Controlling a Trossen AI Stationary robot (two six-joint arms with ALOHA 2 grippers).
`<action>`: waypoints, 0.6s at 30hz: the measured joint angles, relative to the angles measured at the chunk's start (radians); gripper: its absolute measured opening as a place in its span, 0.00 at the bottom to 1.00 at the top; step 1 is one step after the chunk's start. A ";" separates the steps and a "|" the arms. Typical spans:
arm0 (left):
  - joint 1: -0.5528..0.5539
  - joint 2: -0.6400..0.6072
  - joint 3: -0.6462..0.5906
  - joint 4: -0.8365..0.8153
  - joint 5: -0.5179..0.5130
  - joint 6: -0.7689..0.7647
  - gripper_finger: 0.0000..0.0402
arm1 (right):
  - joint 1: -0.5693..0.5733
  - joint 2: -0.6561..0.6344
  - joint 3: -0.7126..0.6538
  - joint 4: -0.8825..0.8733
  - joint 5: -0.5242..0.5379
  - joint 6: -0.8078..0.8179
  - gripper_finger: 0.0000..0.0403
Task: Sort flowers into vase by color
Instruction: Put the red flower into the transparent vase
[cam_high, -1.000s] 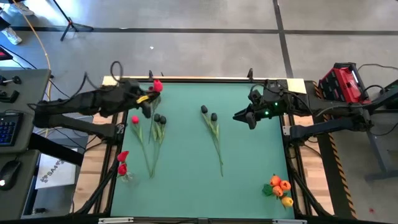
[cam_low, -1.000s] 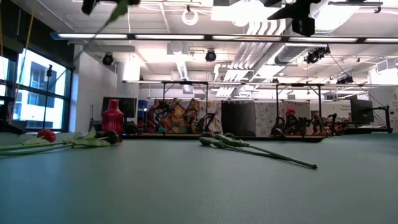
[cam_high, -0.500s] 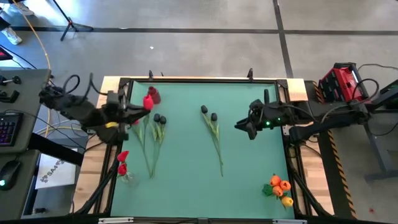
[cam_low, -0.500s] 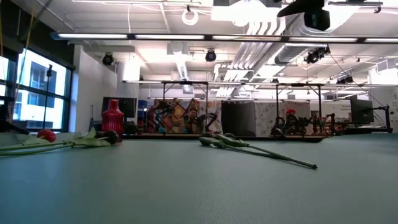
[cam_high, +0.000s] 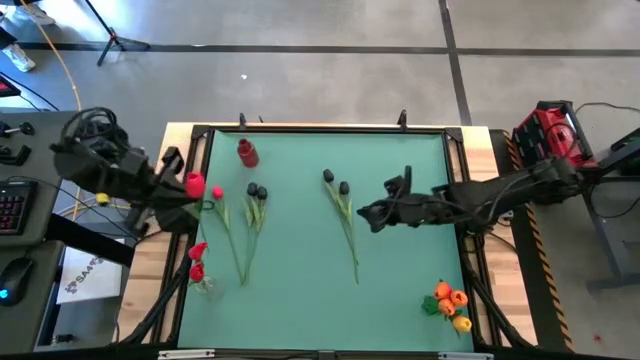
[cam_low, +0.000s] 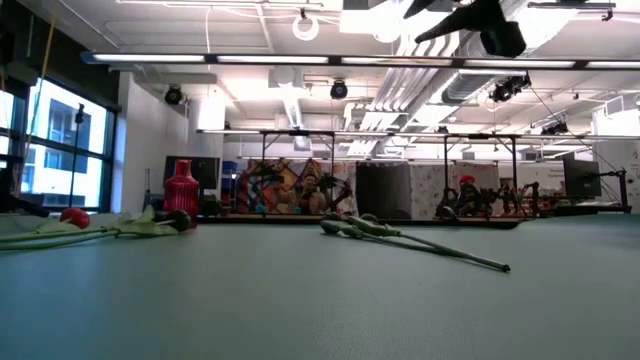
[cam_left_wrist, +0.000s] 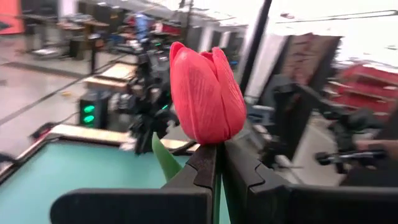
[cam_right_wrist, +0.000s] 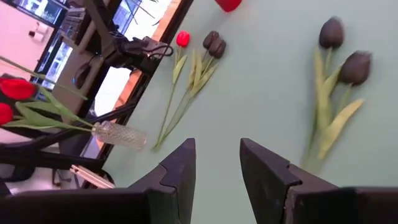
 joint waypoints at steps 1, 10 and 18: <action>-0.021 -0.011 0.000 0.000 0.004 0.009 0.00 | 0.006 0.021 0.000 0.017 0.000 0.015 0.28; -0.133 -0.052 0.000 -0.007 0.183 -0.034 0.00 | 0.051 0.121 0.000 0.185 0.064 0.066 0.28; -0.196 -0.014 -0.076 0.024 0.192 -0.082 0.00 | 0.050 0.118 0.000 0.235 0.127 0.064 0.28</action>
